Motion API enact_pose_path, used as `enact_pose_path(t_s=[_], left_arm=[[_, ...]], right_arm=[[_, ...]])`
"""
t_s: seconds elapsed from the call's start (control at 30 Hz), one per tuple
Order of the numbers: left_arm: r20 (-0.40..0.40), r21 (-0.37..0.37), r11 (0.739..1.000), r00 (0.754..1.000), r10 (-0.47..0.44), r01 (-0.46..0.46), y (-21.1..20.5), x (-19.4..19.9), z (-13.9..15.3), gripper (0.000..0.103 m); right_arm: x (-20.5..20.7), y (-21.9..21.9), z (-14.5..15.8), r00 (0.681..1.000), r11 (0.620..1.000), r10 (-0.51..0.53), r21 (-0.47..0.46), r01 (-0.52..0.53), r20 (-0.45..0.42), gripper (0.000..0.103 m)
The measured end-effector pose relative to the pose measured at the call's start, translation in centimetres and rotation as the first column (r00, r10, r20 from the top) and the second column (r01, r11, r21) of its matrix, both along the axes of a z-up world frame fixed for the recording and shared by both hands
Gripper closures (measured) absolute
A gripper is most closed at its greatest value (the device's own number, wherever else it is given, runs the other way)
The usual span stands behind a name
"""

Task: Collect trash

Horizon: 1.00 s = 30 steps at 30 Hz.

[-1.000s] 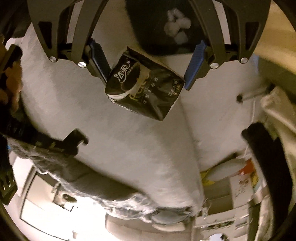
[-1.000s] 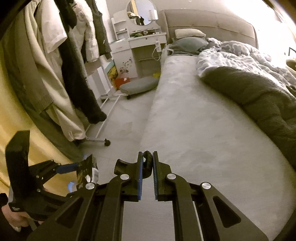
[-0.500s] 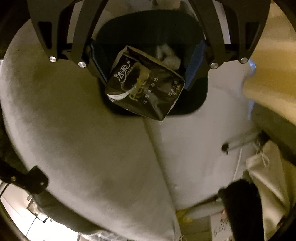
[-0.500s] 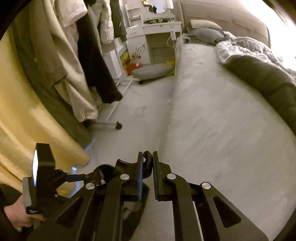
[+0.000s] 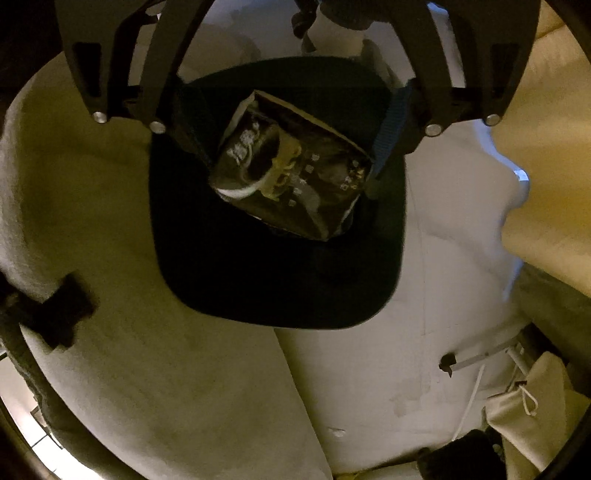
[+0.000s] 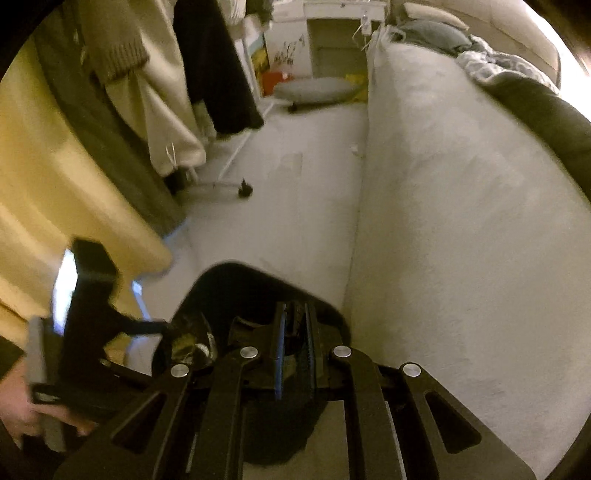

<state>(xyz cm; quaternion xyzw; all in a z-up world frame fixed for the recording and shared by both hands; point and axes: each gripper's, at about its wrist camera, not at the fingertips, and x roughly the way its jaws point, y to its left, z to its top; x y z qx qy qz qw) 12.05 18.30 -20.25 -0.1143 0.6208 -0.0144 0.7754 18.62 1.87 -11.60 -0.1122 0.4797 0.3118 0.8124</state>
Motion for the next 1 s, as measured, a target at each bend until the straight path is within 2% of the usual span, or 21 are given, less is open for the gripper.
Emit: enact_pose_path(t_s=[0.1,0.3,0.4,0.5,0.63,0.73,0.8,0.83,0.87,0.9,1.0], left_arm=[[0.037,-0.009,1.0,0.999,0.004,-0.003,0.2,-0.5,1.0,0.01],[0.123,0.0,0.999,0.992,0.036,-0.036,1.8,-1.5,3.6,0.01],[0.209,0.057,0.996,0.977,0.049,-0.062,2.3,-2.6,5.7,0.01],[0.261,0.054,0.996,0.964,0.057,-0.073,2.4,-3.1,7.5,0.008],[0.369,0.055,0.991,0.925,0.092,-0.12,2.5,-4.0,11.3,0.008],[0.484,0.047,0.99,0.87,0.091,-0.129,2.2,-5.0,14.6,0.006],[0.536,0.047,0.99,0.84,0.088,-0.134,2.1,-5.7,15.9,0.004],[0.564,0.046,0.99,0.821,0.087,-0.136,1.8,-6.1,16.8,0.004],[0.588,0.043,0.989,0.804,0.089,-0.141,1.5,-6.6,17.5,0.004],[0.607,0.036,0.988,0.788,0.097,-0.149,1.2,-7.1,18.2,0.004],[0.659,0.007,0.984,0.741,0.127,-0.175,0.7,-8.2,19.9,0.004]], right_arm=[[-0.1,0.5,-1.4,1.0,1.0,0.003,-0.027,-0.004,-0.028,0.093],[-1.0,2.1,-3.3,0.998,0.997,0.018,-0.076,-0.022,-0.054,0.093],[-1.6,2.9,-4.3,0.997,0.993,0.034,-0.106,-0.042,-0.068,0.093],[-1.9,3.2,-5.2,0.996,0.991,0.032,-0.13,-0.043,-0.085,0.093],[-2.4,3.4,-6.5,0.991,0.991,0.032,-0.124,-0.048,-0.131,0.093],[-3.0,3.4,-7.1,0.989,0.989,0.035,-0.139,-0.055,-0.141,0.092],[-3.1,3.2,-7.2,0.988,0.989,0.025,-0.14,-0.046,-0.151,0.086],[-3.2,3.0,-7.1,0.989,0.989,0.022,-0.14,-0.043,-0.149,0.067],[-3.4,2.8,-6.9,0.99,0.99,0.02,-0.135,-0.039,-0.138,0.039],[-3.6,2.7,-6.6,0.992,0.992,0.014,-0.122,-0.029,-0.122,0.035],[-4.2,1.8,-5.4,0.993,0.997,0.004,-0.071,-0.013,-0.116,0.035]])
